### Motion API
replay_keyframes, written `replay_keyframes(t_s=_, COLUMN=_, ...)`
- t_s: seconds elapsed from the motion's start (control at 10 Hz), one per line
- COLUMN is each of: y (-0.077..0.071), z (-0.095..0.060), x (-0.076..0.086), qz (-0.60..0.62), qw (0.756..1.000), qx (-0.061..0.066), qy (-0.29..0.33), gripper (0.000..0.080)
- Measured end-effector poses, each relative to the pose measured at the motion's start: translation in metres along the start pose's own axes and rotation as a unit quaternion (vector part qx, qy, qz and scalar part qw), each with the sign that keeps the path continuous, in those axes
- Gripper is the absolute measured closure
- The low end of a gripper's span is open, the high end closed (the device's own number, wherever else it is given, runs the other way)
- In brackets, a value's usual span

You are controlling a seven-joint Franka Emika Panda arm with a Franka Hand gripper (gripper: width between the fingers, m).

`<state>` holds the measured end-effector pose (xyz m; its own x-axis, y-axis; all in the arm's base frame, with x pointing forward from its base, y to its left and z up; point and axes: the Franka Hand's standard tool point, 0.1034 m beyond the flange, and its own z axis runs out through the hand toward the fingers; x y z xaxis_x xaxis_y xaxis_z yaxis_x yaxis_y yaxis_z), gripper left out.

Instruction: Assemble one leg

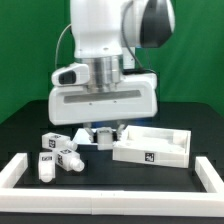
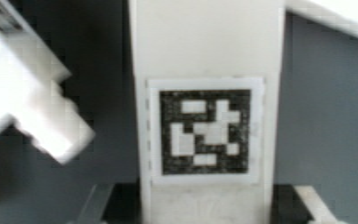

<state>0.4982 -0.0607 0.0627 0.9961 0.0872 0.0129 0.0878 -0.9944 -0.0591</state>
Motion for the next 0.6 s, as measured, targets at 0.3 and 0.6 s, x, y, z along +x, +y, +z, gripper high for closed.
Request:
replay_keyframes(t_s=0.3, y=-0.002, z=0.008, x=-0.036, qz=0.019, qw=1.0, qx=-0.003, qy=-0.011, gripper=0.0514)
replay_keyframes(t_s=0.6, y=0.0, z=0.007, x=-0.033, qz=0.016, qw=1.0, qx=-0.004, qy=-0.009, gripper=0.0514)
